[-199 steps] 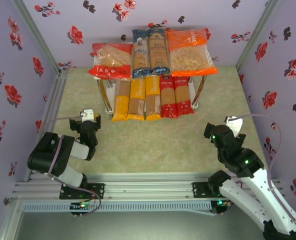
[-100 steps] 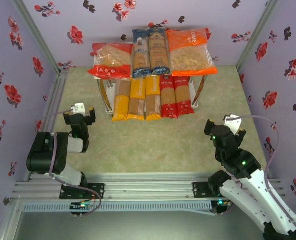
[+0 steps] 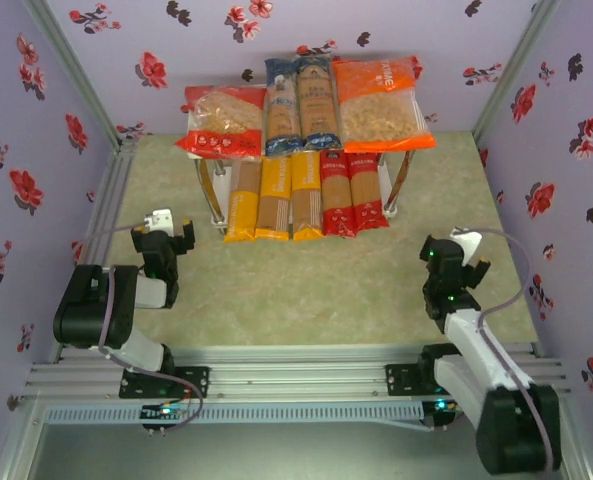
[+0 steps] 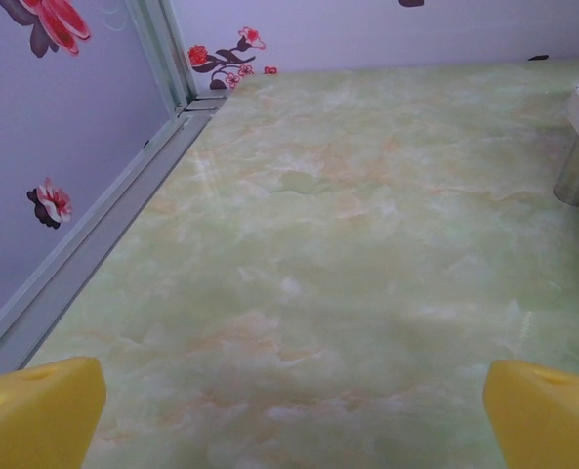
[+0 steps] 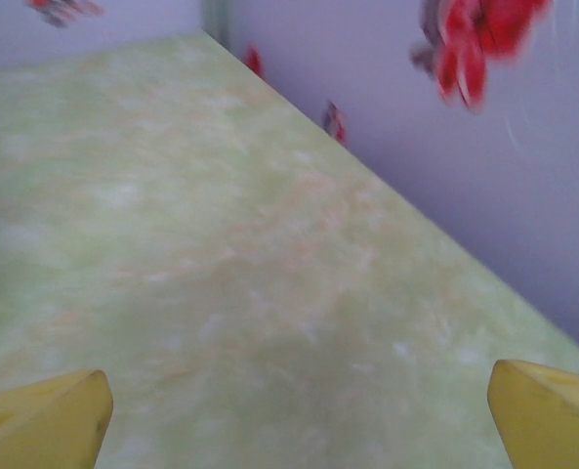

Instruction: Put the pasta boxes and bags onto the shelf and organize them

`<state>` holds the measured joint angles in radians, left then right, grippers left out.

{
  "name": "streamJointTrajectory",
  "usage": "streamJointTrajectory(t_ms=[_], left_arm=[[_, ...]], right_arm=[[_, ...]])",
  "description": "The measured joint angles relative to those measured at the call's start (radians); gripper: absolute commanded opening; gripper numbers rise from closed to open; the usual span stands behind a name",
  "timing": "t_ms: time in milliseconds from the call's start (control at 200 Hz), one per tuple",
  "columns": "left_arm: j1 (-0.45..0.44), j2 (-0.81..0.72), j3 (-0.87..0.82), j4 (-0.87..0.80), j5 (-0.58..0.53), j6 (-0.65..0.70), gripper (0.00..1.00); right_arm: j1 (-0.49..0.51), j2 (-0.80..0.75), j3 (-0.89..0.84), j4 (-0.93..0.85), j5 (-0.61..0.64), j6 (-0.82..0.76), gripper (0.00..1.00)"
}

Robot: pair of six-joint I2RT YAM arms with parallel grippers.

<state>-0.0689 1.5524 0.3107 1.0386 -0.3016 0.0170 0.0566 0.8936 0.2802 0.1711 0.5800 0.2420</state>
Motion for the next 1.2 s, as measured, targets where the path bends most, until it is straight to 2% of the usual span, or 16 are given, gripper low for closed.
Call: streamJointTrajectory(t_ms=[60,205,375,580,650,710,840,1200], left_arm=[[0.000,0.000,0.000,0.000,0.000,0.000,1.00],[0.000,0.000,0.000,0.000,0.000,0.000,1.00],[0.000,0.000,0.000,0.000,0.000,0.000,1.00],[0.000,0.000,0.000,0.000,0.000,0.000,1.00],[0.000,0.000,0.000,0.000,0.000,0.000,1.00],[0.000,0.000,0.001,-0.003,0.000,-0.001,1.00],[0.000,0.000,0.024,-0.041,-0.002,-0.008,1.00],[-0.003,0.000,0.041,-0.071,-0.012,-0.011,1.00]], right_arm=[[-0.034,0.113,-0.040,0.129,-0.047,0.005,0.99],[-0.037,0.366,-0.040,0.389,-0.151,-0.007,0.99],[-0.041,0.467,0.012,0.560,-0.208,-0.050,0.99],[-0.040,0.685,-0.058,0.909,-0.280,-0.100,0.99],[-0.023,0.702,-0.065,0.911,-0.296,-0.130,0.99],[-0.013,0.692,0.005,0.798,-0.323,-0.138,0.99],[-0.074,0.681,0.119,0.764,-0.427,-0.138,0.99],[-0.076,0.676,0.117,0.707,-0.468,-0.138,0.99]])
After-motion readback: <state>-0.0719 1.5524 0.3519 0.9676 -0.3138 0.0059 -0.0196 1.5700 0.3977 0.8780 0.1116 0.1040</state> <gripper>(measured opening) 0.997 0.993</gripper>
